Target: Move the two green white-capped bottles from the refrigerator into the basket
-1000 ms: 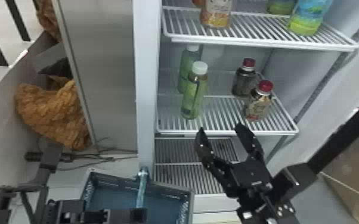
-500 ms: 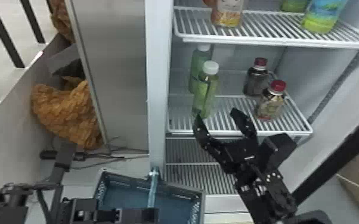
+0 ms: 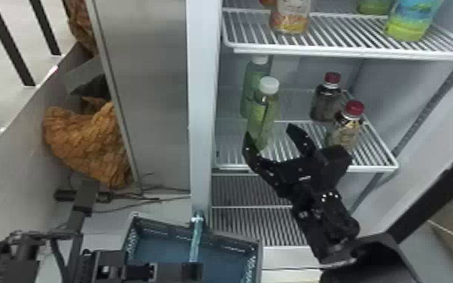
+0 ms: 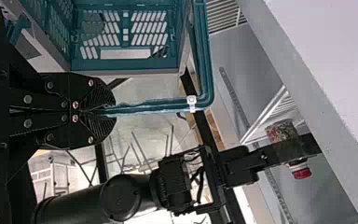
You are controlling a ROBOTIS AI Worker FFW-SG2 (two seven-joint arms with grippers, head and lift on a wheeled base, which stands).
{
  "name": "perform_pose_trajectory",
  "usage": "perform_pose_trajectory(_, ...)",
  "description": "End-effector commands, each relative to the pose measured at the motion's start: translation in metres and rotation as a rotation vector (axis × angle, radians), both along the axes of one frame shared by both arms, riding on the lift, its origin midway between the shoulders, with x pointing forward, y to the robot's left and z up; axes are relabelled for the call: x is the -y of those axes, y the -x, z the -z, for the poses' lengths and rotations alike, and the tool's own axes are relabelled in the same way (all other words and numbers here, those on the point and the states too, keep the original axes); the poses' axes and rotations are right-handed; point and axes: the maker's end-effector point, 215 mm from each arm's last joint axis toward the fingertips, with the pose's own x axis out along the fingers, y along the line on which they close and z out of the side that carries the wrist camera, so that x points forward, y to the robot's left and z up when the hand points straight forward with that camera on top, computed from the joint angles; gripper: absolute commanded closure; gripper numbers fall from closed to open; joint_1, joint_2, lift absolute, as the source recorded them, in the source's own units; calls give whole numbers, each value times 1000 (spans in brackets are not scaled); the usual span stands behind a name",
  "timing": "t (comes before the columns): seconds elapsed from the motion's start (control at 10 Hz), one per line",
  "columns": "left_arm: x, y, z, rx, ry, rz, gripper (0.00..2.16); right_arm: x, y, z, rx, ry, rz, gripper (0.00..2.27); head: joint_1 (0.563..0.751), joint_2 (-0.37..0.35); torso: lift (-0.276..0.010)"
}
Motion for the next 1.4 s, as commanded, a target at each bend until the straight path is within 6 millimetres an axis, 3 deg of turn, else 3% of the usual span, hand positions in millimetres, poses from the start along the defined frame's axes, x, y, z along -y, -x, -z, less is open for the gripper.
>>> perform_pose_trajectory(0.0, -1, 0, 0, 0, 0, 0, 1181, -1, -15, 5, -5, 21, 1, 159, 695, -94, -263)
perform_pose_trajectory(0.5, -1, 0, 0, 0, 0, 0, 1181, -11, -45, 3, -3, 39, 3, 268, 695, -78, -263)
perform_pose_trajectory(0.7, 0, 1, 0, -1, 0, 2, 1181, -8, -46, 8, -22, 30, 14, 711, 695, -75, -263)
perform_pose_trajectory(1.0, 0, 0, 0, 1, -1, 4, 1181, -9, -46, 9, -27, 32, 13, 914, 695, -77, -263)
perform_pose_trajectory(1.3, 0, 0, 0, 1, -3, 4, 1181, -8, -34, -7, 2, 19, 7, 914, 695, -77, -263)
